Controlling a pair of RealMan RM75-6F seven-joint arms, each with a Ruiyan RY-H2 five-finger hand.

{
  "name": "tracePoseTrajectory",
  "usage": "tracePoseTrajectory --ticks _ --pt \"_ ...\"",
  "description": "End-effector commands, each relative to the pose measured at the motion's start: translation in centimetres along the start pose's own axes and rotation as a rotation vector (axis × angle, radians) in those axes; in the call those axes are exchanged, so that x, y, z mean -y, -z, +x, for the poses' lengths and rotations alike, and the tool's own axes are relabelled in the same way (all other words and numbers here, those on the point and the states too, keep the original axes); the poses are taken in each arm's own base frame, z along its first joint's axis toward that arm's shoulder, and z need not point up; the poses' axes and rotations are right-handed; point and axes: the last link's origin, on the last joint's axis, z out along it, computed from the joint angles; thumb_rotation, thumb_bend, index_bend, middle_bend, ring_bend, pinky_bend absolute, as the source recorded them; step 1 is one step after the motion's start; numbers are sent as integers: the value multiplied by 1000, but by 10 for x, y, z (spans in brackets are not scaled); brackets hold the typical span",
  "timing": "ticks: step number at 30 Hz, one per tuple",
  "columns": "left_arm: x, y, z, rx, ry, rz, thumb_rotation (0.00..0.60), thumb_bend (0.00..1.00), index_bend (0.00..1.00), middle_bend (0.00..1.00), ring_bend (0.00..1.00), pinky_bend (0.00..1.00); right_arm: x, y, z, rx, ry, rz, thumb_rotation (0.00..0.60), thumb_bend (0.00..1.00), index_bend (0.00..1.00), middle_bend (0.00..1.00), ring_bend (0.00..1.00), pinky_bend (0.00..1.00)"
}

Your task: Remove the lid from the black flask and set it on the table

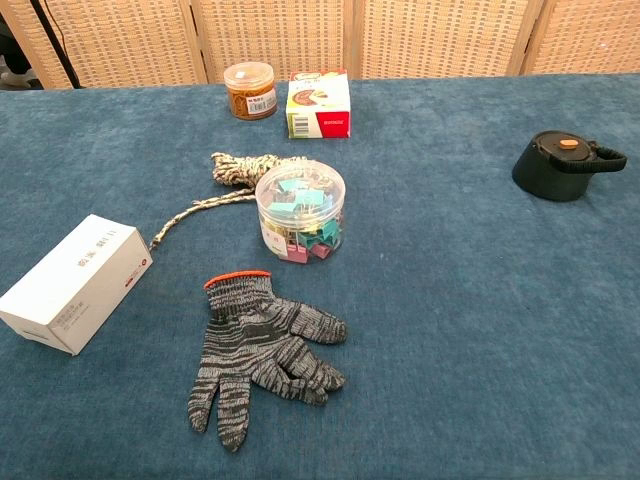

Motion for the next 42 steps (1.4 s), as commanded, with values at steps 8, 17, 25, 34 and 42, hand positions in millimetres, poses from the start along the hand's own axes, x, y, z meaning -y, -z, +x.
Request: tracePoseTrajectory --ticks 8,17,25,34,42 --pt "-1 -4 -5 -9 -18 31 600 31 0 0 0 0 8 -14 6 40 -12 28 600 0 0 0 0 0" --pt "-5 -7 -6 -16 -19 33 600 31 0 0 0 0 59 -97 52 83 -29 163 600 0 15 0 0 0" --pt "-7 -6 -8 -13 -22 28 600 31 0 0 0 0 110 -169 56 188 -22 210 600 50 240 0 0 0" --pt "-6 -10 -10 8 -30 33 600 31 0 0 0 0 146 -206 43 258 -18 188 600 261 327 0 0 0" --pt "-5 -11 -11 19 -29 42 600 31 0 0 0 0 156 -208 31 313 -15 167 600 275 375 0 0 0"
